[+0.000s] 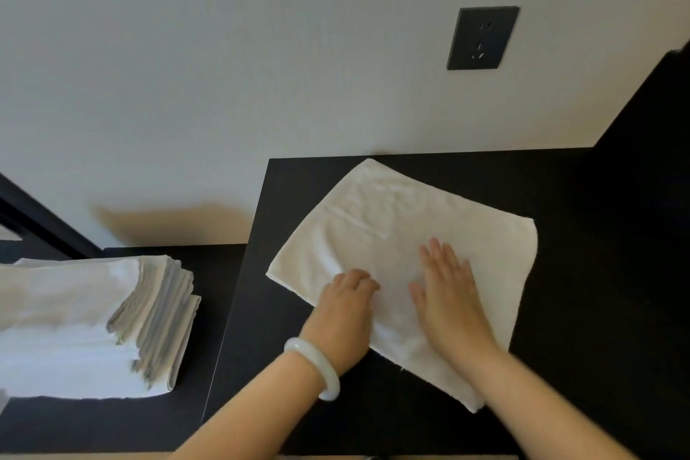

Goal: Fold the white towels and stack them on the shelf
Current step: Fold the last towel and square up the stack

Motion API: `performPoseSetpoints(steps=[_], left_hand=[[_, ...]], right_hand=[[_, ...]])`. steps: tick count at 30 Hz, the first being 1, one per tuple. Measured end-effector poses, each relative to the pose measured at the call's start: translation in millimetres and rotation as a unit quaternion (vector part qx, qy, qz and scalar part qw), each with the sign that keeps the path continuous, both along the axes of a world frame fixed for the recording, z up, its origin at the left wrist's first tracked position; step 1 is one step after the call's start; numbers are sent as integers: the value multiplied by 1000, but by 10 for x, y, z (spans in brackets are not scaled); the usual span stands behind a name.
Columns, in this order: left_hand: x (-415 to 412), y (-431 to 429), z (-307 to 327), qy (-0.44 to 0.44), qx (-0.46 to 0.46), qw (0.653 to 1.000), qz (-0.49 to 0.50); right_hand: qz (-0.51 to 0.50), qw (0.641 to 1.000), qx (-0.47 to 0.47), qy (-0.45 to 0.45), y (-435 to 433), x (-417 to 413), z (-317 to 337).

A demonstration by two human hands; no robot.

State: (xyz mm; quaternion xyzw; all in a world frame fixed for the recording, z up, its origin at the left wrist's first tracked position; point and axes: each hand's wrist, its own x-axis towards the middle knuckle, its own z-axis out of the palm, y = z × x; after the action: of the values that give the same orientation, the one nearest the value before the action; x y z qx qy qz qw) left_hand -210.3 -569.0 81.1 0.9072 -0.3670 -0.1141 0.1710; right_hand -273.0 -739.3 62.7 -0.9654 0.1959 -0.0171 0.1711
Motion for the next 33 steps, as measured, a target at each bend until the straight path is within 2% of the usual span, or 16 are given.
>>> performPoseSetpoints(steps=[4, 10, 11, 13, 15, 17, 19, 25, 32, 33], left_hand=[[321, 242, -88, -16, 52, 998, 8], [600, 770, -23, 12, 70, 996, 58], [606, 831, -21, 40, 59, 994, 82], [581, 842, -12, 125, -19, 980, 153], [532, 752, -4, 181, -106, 949, 235], [518, 663, 1, 223, -146, 917, 297], [540, 634, 16, 272, -155, 896, 315], [598, 591, 37, 349, -100, 873, 325], [351, 800, 47, 272, 33, 927, 255], [317, 754, 60, 236, 49, 940, 242]], right_hand=[[-22, 995, -94, 38, 190, -225, -290], [60, 991, -84, 79, -594, -335, -328], [70, 990, -80, 97, -695, -347, -289], [72, 988, -74, 112, -749, -323, -243], [63, 990, -83, 96, -617, -237, -241], [74, 989, -93, 87, -418, -166, -250], [87, 987, -101, 86, -307, -159, -270], [111, 986, -96, 83, -428, -250, -305], [138, 983, -63, 102, -524, -324, -255], [139, 983, -58, 103, -512, -313, -237]])
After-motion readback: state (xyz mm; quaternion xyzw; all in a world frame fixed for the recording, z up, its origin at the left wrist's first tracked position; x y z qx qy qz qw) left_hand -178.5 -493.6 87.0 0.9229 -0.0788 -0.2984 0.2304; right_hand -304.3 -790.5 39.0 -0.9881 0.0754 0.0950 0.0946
